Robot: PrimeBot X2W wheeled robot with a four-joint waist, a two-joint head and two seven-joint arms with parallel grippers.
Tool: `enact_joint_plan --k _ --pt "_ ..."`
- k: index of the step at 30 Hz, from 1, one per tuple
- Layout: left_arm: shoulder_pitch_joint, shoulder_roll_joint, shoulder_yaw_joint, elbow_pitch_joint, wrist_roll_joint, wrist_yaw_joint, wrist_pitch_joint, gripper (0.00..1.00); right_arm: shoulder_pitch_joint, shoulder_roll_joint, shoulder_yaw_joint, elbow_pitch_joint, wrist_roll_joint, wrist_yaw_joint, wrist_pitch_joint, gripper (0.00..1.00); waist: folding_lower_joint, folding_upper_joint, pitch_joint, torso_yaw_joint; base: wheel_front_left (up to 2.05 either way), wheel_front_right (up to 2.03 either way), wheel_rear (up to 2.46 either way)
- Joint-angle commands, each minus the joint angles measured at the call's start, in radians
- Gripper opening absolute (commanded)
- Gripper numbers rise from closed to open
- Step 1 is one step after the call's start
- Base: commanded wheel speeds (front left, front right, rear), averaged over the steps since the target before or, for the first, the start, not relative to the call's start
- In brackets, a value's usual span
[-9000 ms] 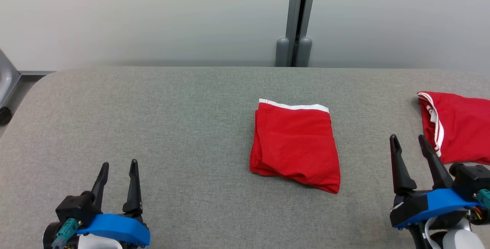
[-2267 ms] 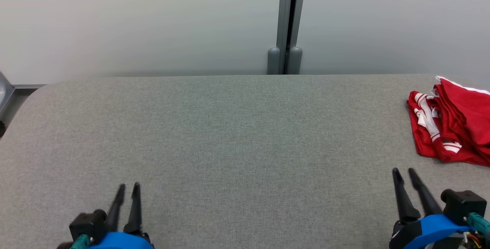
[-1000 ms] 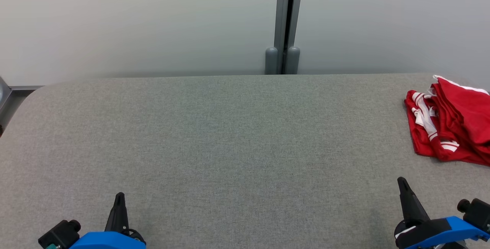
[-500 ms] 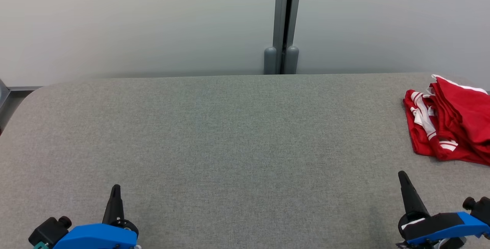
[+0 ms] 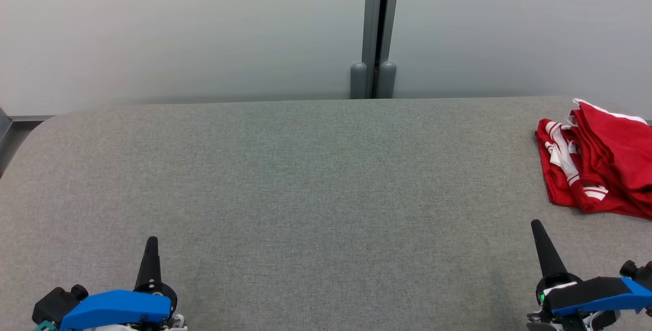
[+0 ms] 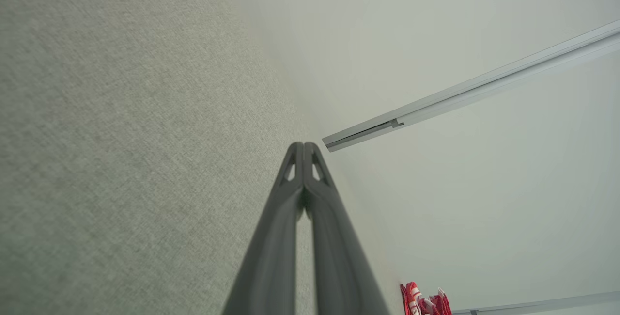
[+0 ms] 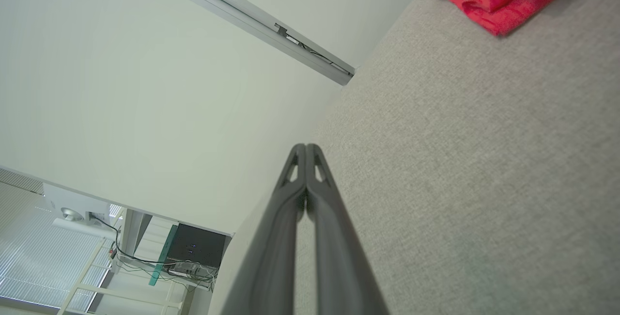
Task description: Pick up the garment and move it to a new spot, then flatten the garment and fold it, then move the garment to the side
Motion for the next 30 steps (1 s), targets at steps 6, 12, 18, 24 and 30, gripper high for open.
enact_joint_plan --k 6,12,18,24,30 --pt "-0.032 0.000 0.017 -0.027 -0.074 -0.007 0.022 0.00 -0.030 -0.008 -0.004 -0.006 0.085 0.000 0.011 0.00 0.0000 0.0000 0.000 -0.002 0.00 0.00 0.00" --pt "-0.038 -0.003 0.026 -0.037 -0.128 -0.007 0.037 0.00 -0.036 -0.009 -0.005 -0.004 0.145 0.000 0.018 0.00 0.0000 0.0000 0.000 -0.003 0.00 0.00 0.00" --pt "-0.042 -0.006 0.035 -0.048 -0.178 -0.008 0.052 0.00 -0.042 -0.010 -0.005 -0.003 0.202 0.000 0.025 0.00 0.0000 0.0000 0.000 -0.005 0.00 0.00 0.00" --pt "-0.045 -0.008 0.042 -0.058 -0.227 -0.009 0.066 0.00 -0.046 -0.010 -0.005 -0.001 0.256 0.000 0.030 0.00 0.0000 0.0000 0.000 -0.006 0.00 0.00 0.00" --pt "-0.048 -0.010 0.048 -0.066 -0.273 -0.010 0.078 0.00 -0.050 -0.011 -0.006 0.000 0.307 0.000 0.037 0.00 0.0000 0.0000 0.000 -0.008 0.00 0.00 0.00"
